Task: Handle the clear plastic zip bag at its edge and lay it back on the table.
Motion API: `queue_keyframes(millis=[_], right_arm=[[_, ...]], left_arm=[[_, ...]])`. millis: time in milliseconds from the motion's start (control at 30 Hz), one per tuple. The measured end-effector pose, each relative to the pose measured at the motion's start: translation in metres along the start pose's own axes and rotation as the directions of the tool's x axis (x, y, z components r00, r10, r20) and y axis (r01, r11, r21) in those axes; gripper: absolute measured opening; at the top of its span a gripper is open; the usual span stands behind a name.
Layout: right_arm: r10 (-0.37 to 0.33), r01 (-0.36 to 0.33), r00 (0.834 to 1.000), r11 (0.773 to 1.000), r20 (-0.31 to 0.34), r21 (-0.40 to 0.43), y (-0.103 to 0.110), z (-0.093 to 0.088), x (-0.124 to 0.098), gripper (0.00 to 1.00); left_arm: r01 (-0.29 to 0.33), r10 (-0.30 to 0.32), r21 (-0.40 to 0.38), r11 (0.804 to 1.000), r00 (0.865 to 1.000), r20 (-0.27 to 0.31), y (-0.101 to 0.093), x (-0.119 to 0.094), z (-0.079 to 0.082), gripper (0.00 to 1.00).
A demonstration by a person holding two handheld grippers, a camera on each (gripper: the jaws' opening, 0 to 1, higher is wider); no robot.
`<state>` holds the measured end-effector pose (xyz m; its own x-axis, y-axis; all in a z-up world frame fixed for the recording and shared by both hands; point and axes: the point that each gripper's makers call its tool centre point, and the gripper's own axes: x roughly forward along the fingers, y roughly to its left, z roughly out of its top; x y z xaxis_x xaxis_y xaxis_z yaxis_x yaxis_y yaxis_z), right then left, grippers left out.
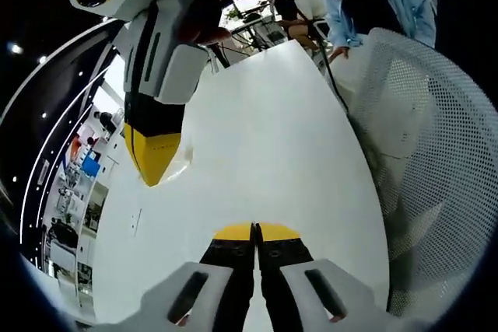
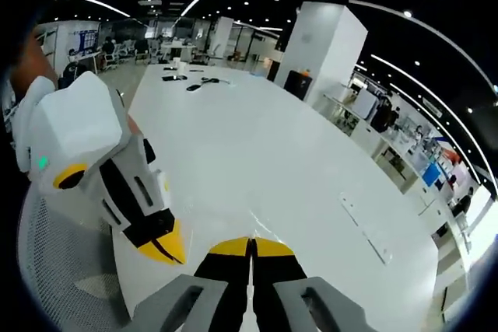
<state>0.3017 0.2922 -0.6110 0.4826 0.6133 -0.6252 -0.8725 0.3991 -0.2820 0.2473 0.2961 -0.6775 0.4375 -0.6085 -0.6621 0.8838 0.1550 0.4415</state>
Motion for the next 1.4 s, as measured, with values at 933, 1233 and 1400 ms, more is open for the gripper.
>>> queue_keyframes(millis=[933, 1233, 1400], right_arm=[[0.001, 0.001, 0.998, 0.999, -0.065, 0.035, 0.015, -0.041, 0.016, 0.00], [-0.015, 0.019, 0.994, 0.999, -0.109, 0.037, 0.016, -0.054, 0.025, 0.00], [-0.029, 0.033, 0.990, 0.999, -0.137, 0.033, 0.016, -0.064, 0.031, 0.00]], left_arm=[[-0.038, 0.028, -0.145, 0.989, 0.997, -0.069, 0.005, 0.007, -0.021, 0.12], [-0.055, 0.048, -0.207, 0.977, 0.998, -0.043, 0.006, 0.003, -0.028, 0.24], [-0.062, 0.055, -0.239, 0.969, 0.998, -0.037, 0.002, -0.002, -0.033, 0.27]])
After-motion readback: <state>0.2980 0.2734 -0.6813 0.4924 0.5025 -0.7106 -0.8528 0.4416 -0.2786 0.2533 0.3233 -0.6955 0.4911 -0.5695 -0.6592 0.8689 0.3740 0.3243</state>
